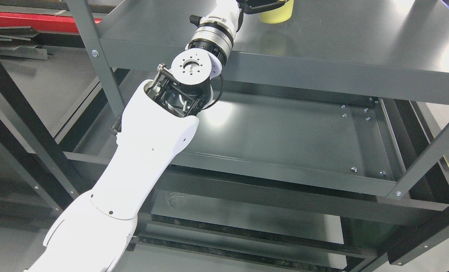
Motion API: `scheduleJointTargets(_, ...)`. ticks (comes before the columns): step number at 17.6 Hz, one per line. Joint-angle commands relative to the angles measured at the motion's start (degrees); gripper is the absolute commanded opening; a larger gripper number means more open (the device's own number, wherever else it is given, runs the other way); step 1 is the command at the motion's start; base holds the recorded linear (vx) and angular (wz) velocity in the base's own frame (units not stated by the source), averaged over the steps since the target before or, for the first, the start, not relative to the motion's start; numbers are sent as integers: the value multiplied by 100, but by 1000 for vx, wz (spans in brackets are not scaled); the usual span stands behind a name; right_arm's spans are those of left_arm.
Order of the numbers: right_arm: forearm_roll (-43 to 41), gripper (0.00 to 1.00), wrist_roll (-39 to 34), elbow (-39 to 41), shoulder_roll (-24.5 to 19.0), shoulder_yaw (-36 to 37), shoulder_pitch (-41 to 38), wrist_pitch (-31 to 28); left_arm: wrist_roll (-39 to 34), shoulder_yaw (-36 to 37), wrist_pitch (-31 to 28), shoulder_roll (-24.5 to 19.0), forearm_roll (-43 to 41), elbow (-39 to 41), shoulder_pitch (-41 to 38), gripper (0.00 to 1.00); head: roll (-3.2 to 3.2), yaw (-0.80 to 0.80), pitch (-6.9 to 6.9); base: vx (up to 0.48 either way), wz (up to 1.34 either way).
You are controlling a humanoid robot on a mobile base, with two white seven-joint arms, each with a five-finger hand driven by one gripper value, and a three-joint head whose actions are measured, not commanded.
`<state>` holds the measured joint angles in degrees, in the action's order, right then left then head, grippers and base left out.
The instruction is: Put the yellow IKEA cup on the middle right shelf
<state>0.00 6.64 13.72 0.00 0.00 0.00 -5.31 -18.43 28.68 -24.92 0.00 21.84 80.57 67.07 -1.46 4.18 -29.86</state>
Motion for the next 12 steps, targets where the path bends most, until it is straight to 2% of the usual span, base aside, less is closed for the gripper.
scheduleJointTargets(1,-141,99,4,-1,100,-97,-79,-5,32,155,-4,-100,-109,-366,-10,79,0,0,0,0,0)
scheduleJointTargets(7,-141,99,4,0,100,-97,-79,-5,85,199,40,-100,-110,-156,-10,97,0,0,0,0,0)
scheduleJointTargets(12,-141,99,4,-1,100,-97,-79,-5,94,199,58,-100,-118,-155,-10,98,0,0,0,0,0)
